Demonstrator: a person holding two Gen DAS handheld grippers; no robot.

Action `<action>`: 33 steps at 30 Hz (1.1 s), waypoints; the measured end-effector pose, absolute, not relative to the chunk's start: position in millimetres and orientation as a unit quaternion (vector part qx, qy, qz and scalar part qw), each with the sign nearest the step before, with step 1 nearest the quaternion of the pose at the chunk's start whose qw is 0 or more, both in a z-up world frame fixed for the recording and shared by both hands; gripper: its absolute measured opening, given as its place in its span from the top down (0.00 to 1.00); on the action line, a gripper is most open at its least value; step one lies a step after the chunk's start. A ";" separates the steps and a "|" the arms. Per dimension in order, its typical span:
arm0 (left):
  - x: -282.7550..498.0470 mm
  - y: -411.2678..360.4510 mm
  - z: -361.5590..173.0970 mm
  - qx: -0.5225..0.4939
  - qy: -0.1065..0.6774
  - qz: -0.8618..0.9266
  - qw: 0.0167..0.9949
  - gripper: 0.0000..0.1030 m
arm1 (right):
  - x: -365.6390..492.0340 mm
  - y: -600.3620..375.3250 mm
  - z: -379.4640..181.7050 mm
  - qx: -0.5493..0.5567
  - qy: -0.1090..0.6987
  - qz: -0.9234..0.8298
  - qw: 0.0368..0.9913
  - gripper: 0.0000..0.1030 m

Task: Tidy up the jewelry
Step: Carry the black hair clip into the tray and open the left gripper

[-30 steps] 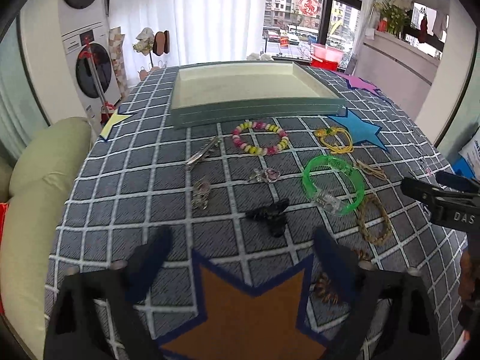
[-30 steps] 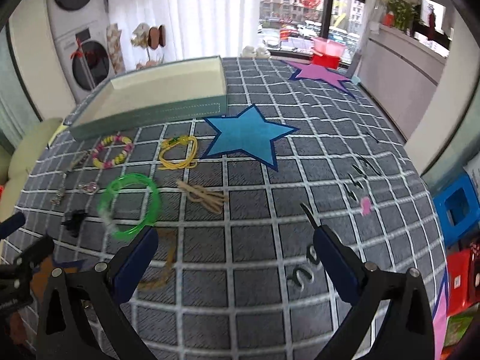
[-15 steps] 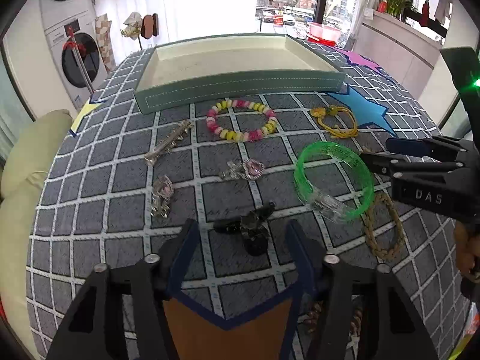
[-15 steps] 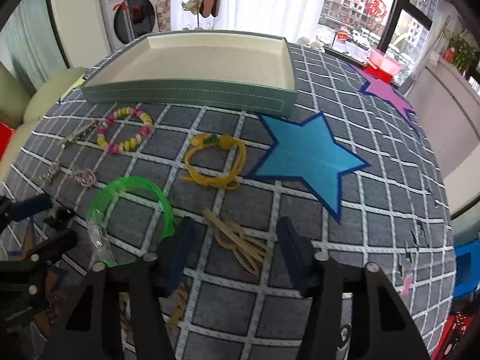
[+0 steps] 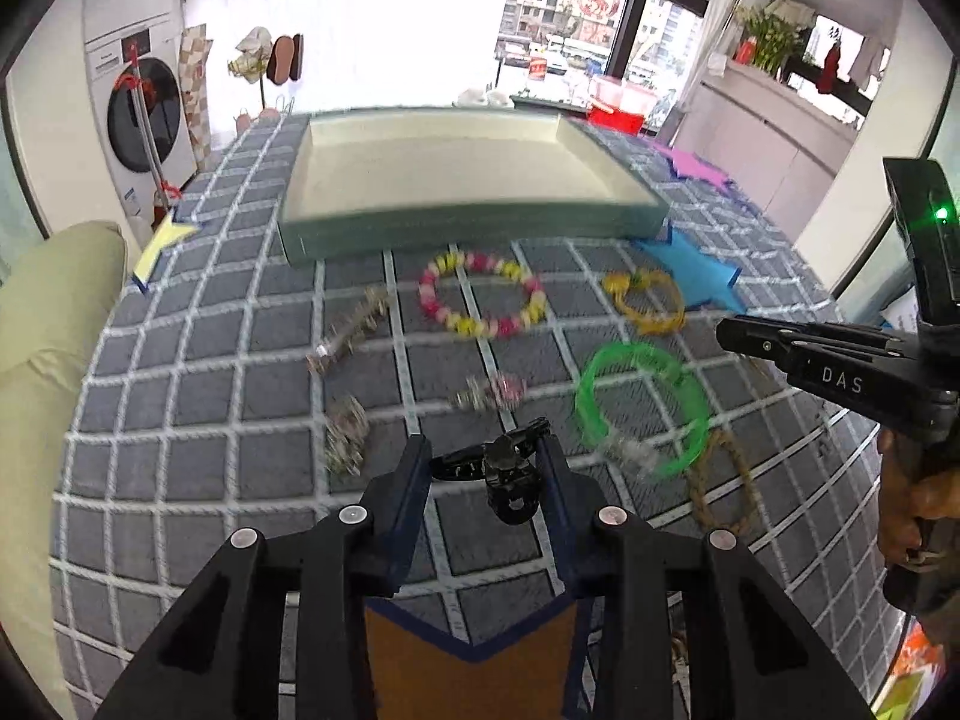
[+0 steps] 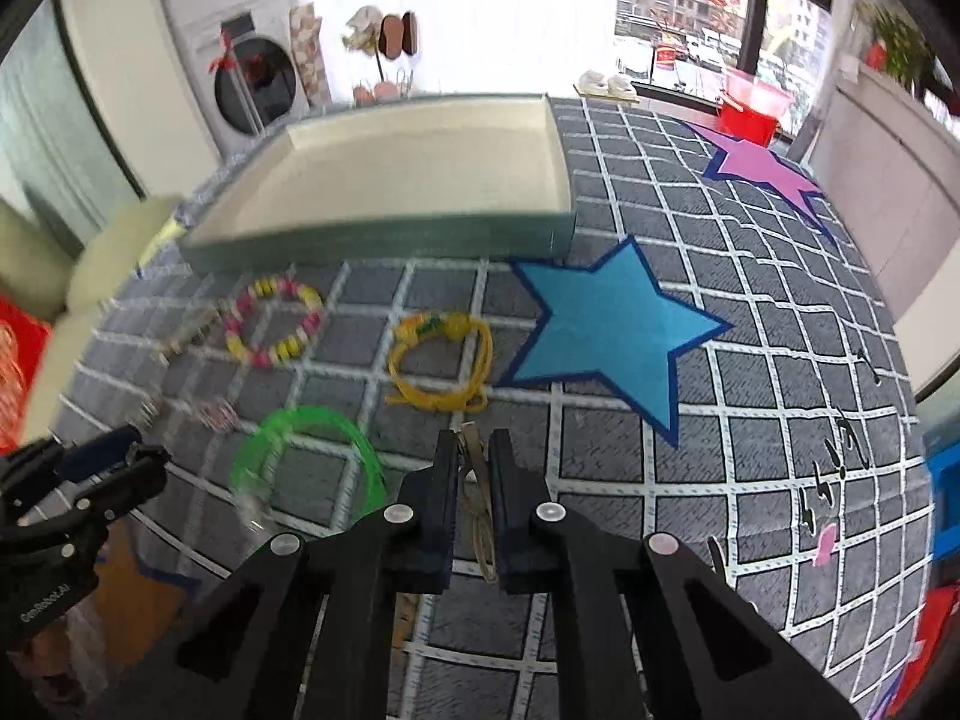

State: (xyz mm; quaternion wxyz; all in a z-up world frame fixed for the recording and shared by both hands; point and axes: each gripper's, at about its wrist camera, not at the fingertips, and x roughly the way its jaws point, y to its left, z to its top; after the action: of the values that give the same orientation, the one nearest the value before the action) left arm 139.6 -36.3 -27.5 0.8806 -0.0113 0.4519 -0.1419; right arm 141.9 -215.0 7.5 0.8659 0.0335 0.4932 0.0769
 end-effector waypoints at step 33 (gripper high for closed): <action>386.7 -28.4 -37.3 0.039 0.430 -0.090 0.897 0.51 | 354.5 -189.3 -13.4 0.107 0.510 0.059 0.851 0.90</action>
State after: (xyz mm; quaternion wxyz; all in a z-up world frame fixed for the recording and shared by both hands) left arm 386.7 -28.4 -37.3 0.8973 0.0389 0.4305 -0.0897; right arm 354.5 -189.3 -13.4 0.8515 0.1068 0.5099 0.0595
